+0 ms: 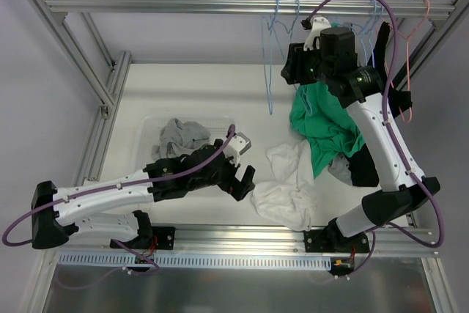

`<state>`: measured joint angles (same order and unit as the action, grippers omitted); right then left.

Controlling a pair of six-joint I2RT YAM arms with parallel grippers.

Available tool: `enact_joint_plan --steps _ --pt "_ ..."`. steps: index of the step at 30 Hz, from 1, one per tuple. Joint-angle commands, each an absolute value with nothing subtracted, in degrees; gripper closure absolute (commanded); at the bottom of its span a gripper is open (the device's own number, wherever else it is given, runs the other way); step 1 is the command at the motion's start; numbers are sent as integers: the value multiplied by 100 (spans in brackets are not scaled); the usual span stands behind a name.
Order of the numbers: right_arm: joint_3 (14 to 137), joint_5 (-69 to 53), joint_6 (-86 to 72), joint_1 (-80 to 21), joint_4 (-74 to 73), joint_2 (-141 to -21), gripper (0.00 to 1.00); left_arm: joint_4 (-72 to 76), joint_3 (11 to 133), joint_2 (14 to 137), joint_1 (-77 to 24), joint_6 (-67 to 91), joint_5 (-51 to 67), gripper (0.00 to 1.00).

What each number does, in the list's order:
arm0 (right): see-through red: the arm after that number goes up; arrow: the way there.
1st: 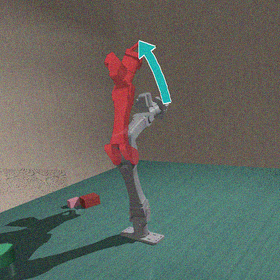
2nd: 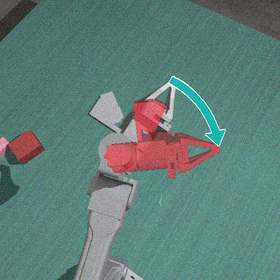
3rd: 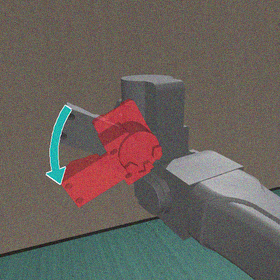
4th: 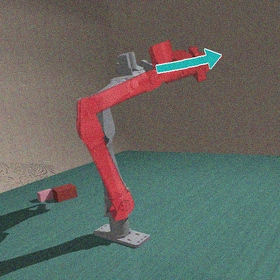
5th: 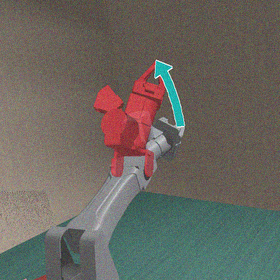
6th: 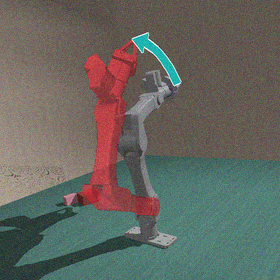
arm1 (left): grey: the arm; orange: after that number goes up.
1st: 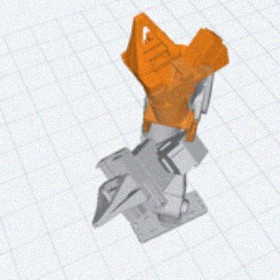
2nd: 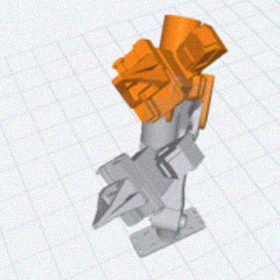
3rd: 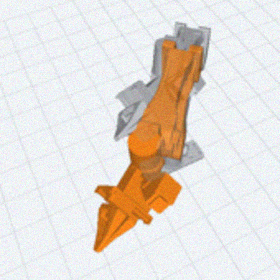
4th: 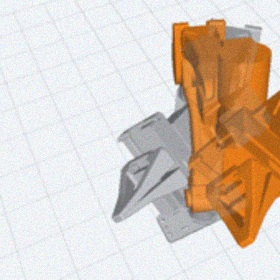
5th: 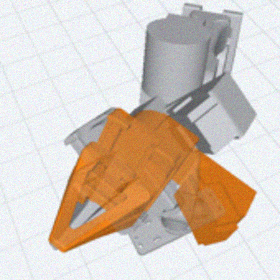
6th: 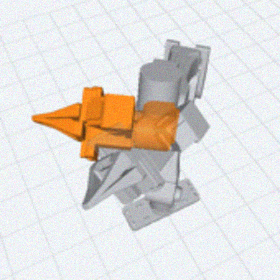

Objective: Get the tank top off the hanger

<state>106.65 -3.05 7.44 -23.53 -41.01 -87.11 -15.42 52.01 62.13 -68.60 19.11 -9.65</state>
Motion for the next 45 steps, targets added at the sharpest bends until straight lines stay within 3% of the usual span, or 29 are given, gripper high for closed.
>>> enact_joint_plan --steps 1,2,5,10,25,36,39,42,43,45 --pt "10591 -343 729 -2391 -4087 -8149 37 -1415 5519 6424 -6891 1986 -967 1" --pt "10539 -343 738 -2382 -4087 -8069 29 -1398 5624 6486 -6891 1978 -958 1" --pt "10407 -334 782 -2373 -4087 -7692 25 -1345 5844 6837 -6891 1934 -967 1" --pt "9871 -185 931 -2364 -4227 -6866 1 -1117 6082 7548 -6908 1855 -1002 1" --pt "7858 861 1020 -2303 -5088 -3175 1 -387 7601 10211 -7049 1398 -975 1" --pt "7884 624 1098 -2312 -5599 -2795 0 -352 8595 11917 -7075 1424 -668 1" --pt "7884 580 1169 -2311 -5625 -2769 1 -395 8683 12198 -7137 1319 -720 8" --pt "7858 624 1248 -2311 -5634 -2742 0 -439 8614 12261 -7207 1327 -826 28" --pt "7840 633 1257 -2312 -5634 -2751 0 -439 8535 12235 -7224 1336 -844 43" --pt "7822 650 1266 -2312 -5643 -2742 1 -431 8447 12156 -7233 1371 -896 55"
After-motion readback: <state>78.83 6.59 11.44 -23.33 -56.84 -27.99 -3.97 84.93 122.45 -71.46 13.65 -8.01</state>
